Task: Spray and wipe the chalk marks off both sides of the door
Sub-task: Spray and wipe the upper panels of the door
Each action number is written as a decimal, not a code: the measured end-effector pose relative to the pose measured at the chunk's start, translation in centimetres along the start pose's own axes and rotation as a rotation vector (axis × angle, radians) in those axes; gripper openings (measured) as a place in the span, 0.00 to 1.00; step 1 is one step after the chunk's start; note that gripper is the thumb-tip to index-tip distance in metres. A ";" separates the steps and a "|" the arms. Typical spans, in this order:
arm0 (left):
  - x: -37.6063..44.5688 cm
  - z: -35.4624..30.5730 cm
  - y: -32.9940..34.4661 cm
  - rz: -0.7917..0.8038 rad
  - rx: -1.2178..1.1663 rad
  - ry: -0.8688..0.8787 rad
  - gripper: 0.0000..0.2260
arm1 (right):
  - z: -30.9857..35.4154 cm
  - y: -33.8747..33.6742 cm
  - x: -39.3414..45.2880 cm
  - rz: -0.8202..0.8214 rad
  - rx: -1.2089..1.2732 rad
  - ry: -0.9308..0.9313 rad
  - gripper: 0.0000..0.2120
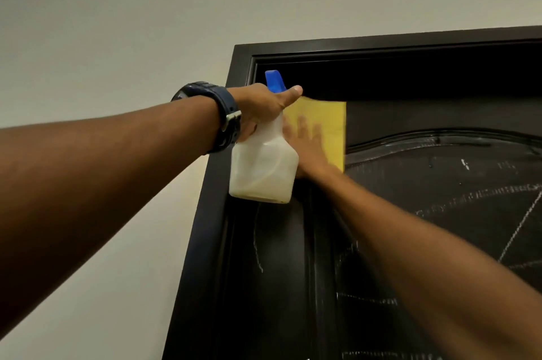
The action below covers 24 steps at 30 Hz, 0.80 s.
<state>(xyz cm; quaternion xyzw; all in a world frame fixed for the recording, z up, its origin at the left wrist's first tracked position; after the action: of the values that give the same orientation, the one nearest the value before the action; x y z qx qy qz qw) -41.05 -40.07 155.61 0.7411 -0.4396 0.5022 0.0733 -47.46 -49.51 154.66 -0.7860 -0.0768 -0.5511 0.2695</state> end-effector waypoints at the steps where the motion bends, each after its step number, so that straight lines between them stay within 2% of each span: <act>1: -0.2 0.2 -0.1 -0.002 -0.015 -0.013 0.28 | 2.5 1.0 -2.7 -0.013 0.076 -0.105 0.39; 2: -0.4 0.6 -0.3 -0.010 -0.033 -0.026 0.27 | 4.2 1.7 -5.3 -0.019 0.147 -0.185 0.37; 4: -0.8 1.0 -0.2 -0.025 -0.037 -0.045 0.27 | 4.5 2.2 -6.2 0.024 0.028 -0.278 0.37; 6: -1.0 1.0 -0.3 -0.035 -0.026 -0.037 0.29 | 1.1 1.7 -2.4 0.086 -0.092 -0.173 0.35; 8: -1.3 0.7 -0.1 -0.045 -0.004 -0.022 0.28 | -3.0 -0.9 1.2 0.019 -0.004 0.041 0.31; 10: -1.3 0.5 -0.3 -0.062 0.000 -0.004 0.29 | -5.0 -1.6 2.1 -0.054 0.039 0.143 0.30; 13: -1.4 0.0 0.1 -0.053 -0.036 0.017 0.28 | -4.1 0.0 -1.4 -0.025 -0.072 0.033 0.34; 15: -1.3 0.0 0.6 -0.047 -0.059 0.032 0.27 | -6.3 0.1 -4.3 -0.004 -0.105 -0.018 0.37; 17: -1.3 -0.4 1.9 -0.027 -0.105 0.051 0.27 | -13.1 -2.1 -7.0 -0.040 -0.124 0.114 0.37; 21: -1.9 -1.3 5.8 0.048 -0.144 0.087 0.25 | -30.4 -8.3 -15.2 -0.145 -0.077 0.582 0.31; 22: -2.1 -1.5 6.8 0.057 -0.128 0.093 0.25 | -32.9 -9.4 -16.8 -0.163 -0.058 0.659 0.29; 24: -2.2 -1.8 8.5 0.054 -0.151 0.092 0.24 | -33.3 -10.2 -17.4 -0.214 -0.023 0.692 0.32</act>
<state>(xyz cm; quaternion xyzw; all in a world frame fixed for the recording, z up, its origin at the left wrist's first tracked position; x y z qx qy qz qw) -48.72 -42.93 151.89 0.6975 -0.4921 0.5030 0.1355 -85.85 -54.74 150.56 -0.5433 -0.0565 -0.8105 0.2115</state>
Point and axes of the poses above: each hand's wrist, its own x-axis towards the middle knuckle, its own y-axis out of the palm, z = x × y, the point moved 10 cm from there along x, towards the middle knuckle, and after that the axes turned 2 degrees about x, right-handed, at the moved point
